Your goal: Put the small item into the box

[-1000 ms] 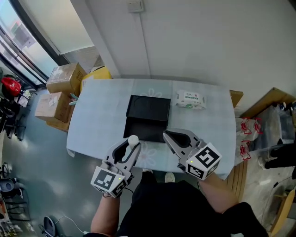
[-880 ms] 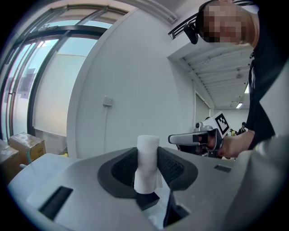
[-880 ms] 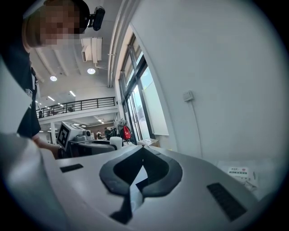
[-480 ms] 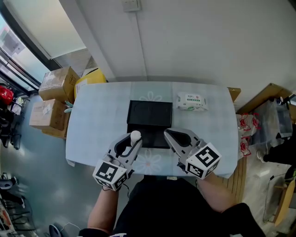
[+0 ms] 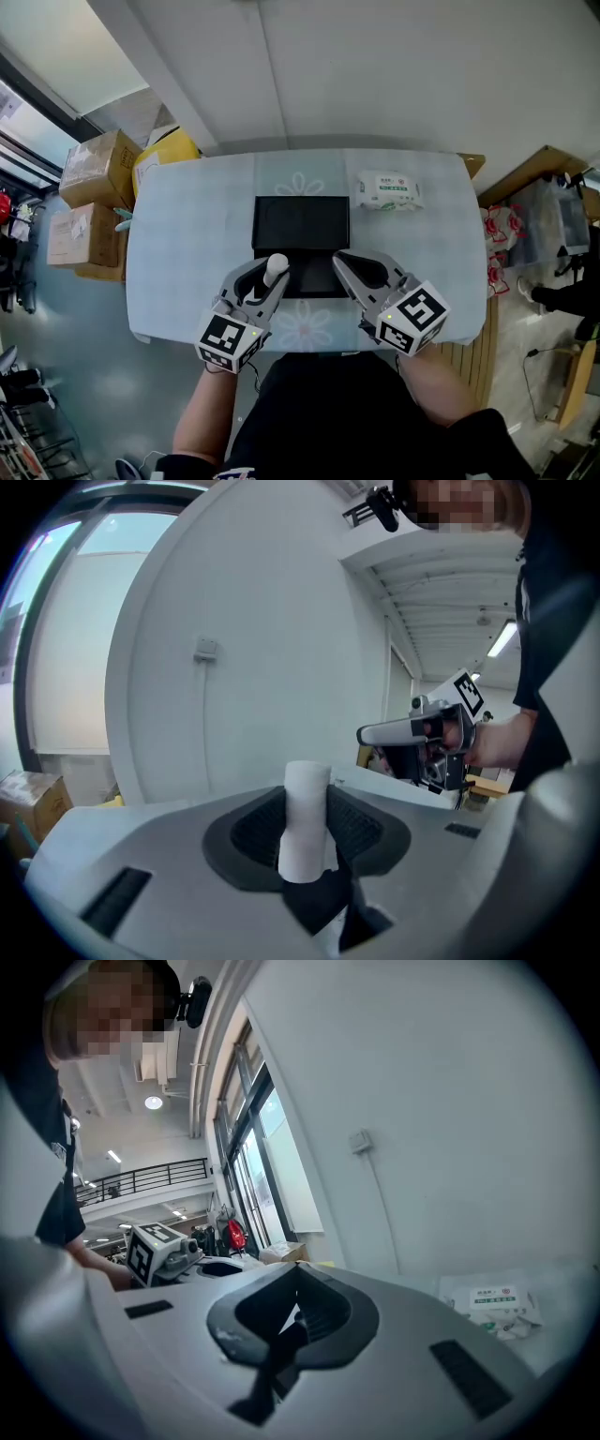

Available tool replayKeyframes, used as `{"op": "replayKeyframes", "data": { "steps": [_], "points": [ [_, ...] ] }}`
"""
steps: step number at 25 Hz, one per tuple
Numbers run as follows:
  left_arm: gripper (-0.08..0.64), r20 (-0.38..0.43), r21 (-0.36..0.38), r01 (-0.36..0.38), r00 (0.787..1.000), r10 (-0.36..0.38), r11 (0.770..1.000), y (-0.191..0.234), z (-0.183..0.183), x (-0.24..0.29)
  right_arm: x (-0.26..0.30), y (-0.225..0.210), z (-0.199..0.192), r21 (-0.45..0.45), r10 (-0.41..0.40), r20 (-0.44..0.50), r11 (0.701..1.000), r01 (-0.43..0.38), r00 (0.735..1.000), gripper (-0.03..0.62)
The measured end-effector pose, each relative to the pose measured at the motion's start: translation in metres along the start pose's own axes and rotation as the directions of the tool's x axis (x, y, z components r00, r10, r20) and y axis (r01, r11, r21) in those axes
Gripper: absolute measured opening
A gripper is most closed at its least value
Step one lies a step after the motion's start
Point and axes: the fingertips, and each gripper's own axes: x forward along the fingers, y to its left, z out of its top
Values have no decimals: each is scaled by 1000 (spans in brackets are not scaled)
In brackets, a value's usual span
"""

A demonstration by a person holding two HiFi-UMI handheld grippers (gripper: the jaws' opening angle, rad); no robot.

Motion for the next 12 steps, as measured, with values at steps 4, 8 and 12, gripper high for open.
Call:
{"op": "replayKeyframes", "data": {
  "steps": [4,8,12],
  "points": [
    [137,-59,60,36,998,-32,998,6,-18,17,4,-12,-8,19,-38,-14,999,39,999,9],
    [137,-112,89,76,992,-66,993,9,-34,33,6,-24,-11,33,-75,-18,997,76,997,9],
    [137,-172,124,115,981,-93,986,11,-51,46,6,-31,-15,47,-109,-27,993,110,994,9]
  ]
}}
